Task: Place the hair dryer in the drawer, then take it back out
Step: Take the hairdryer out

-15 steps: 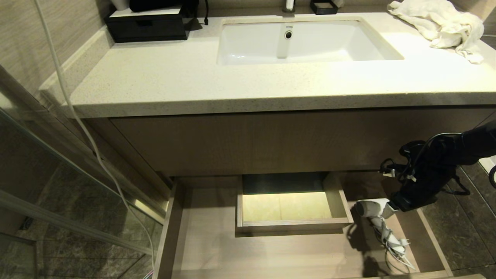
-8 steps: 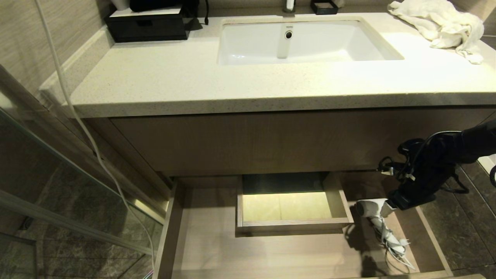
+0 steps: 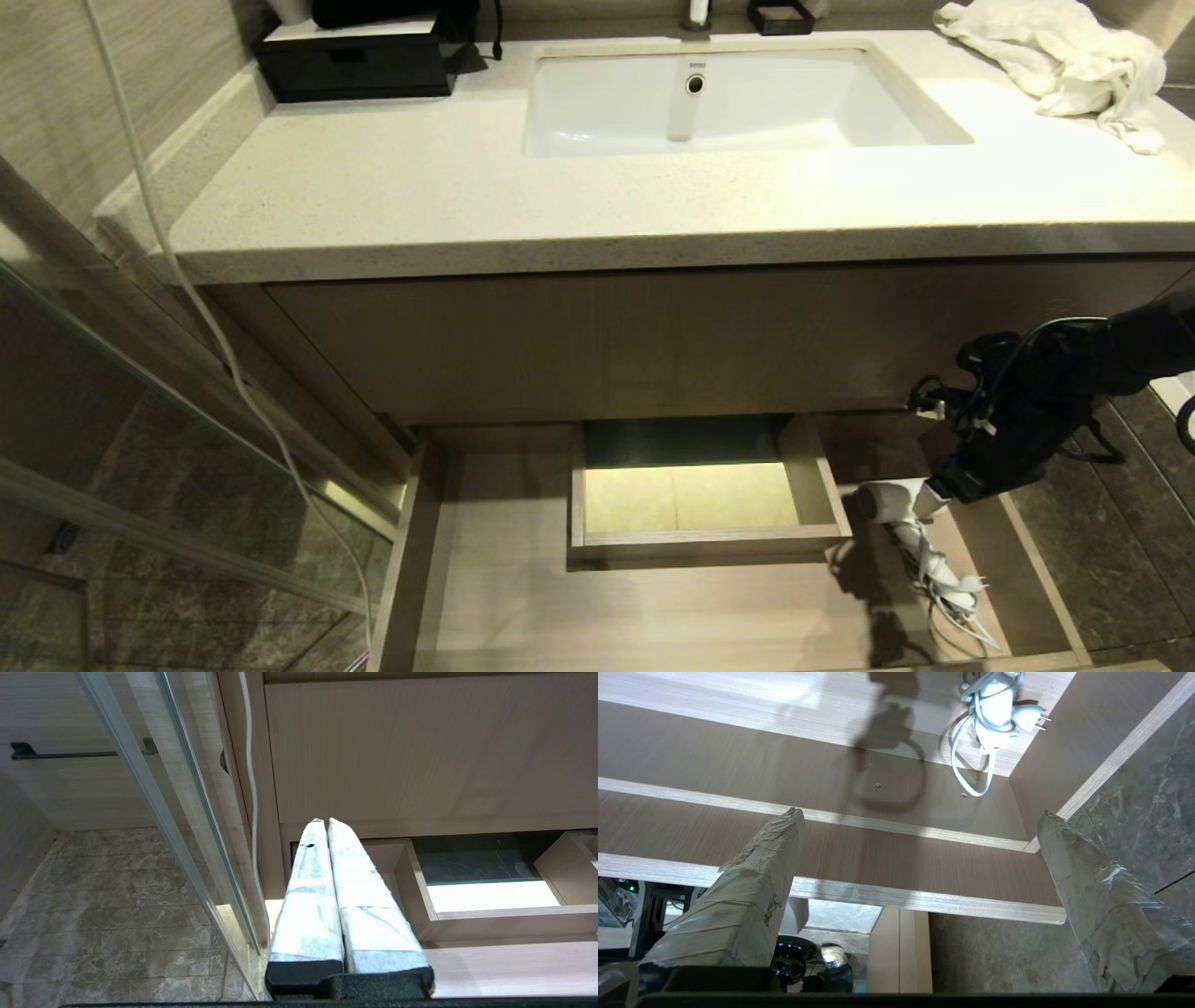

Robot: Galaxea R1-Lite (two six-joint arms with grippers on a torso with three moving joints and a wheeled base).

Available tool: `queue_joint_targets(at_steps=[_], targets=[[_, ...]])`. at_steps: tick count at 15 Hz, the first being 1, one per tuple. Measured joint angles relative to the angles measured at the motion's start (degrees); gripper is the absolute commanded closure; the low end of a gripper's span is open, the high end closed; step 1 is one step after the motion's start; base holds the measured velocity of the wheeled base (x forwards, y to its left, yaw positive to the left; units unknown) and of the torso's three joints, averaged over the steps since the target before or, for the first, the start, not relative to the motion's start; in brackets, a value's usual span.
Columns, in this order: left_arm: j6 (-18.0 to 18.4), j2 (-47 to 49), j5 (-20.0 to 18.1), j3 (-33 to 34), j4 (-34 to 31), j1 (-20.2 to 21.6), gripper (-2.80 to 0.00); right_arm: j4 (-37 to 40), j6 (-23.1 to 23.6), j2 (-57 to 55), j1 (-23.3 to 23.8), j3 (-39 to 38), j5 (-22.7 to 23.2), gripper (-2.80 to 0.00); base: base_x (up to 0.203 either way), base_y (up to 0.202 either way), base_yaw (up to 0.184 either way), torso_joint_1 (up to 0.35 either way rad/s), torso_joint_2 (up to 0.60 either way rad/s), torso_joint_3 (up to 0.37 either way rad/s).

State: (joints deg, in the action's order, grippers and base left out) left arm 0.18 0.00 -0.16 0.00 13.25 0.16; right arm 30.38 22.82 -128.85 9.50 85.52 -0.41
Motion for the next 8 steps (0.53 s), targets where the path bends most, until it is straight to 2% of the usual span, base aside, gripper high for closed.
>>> queue_joint_targets(at_steps=[8], targets=[[-0.40, 0.00, 0.06, 0.00, 0.02, 0.00, 0.00, -1.58, -0.02, -0.04, -0.10, -1.73, 0.01, -2.80, 0.000, 0.000, 0.000, 0.000, 0.00, -0.004]])
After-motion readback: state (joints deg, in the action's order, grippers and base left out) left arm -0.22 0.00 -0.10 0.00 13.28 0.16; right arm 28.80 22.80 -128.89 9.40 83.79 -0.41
